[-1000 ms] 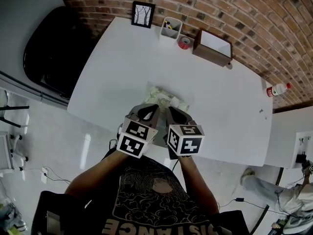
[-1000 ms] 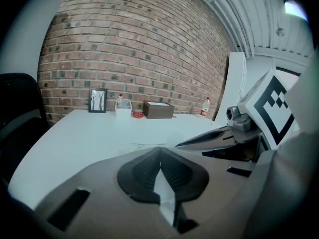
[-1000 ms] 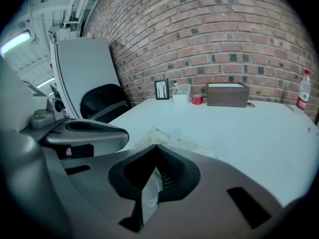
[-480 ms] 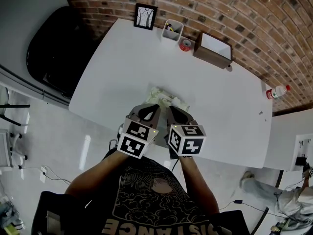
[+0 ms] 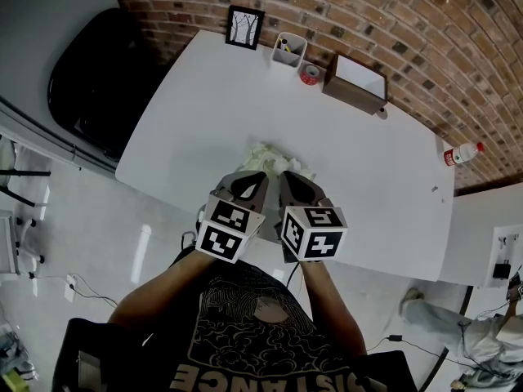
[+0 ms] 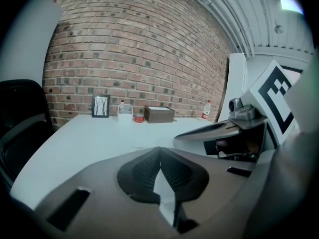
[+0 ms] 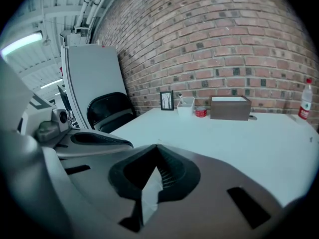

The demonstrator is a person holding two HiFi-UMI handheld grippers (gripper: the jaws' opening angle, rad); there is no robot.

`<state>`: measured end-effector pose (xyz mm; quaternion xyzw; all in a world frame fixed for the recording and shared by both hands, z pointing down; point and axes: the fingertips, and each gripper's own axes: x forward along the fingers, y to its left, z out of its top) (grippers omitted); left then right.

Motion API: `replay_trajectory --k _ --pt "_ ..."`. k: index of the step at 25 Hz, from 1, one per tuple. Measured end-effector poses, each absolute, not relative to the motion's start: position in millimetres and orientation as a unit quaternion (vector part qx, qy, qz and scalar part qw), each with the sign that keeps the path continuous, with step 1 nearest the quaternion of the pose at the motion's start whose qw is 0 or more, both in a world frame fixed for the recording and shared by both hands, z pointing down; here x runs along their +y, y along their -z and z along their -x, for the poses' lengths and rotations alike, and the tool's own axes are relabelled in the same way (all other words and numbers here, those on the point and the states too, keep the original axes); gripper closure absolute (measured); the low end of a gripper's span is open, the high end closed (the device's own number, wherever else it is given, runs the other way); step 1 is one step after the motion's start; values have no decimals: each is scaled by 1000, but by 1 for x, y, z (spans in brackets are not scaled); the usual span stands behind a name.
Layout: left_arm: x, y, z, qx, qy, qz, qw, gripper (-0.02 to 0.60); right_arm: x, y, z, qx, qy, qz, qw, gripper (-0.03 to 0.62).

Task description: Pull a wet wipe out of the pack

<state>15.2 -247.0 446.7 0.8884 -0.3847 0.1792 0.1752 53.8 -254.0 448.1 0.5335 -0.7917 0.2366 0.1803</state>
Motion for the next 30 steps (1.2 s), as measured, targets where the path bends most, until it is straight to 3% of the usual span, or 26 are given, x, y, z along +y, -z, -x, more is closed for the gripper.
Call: replay_trajectory --k 30 --pt "-196 -425 -19 -441 -149 -869 165 569 -201 -391 -57 -829 -176 -511 143 577"
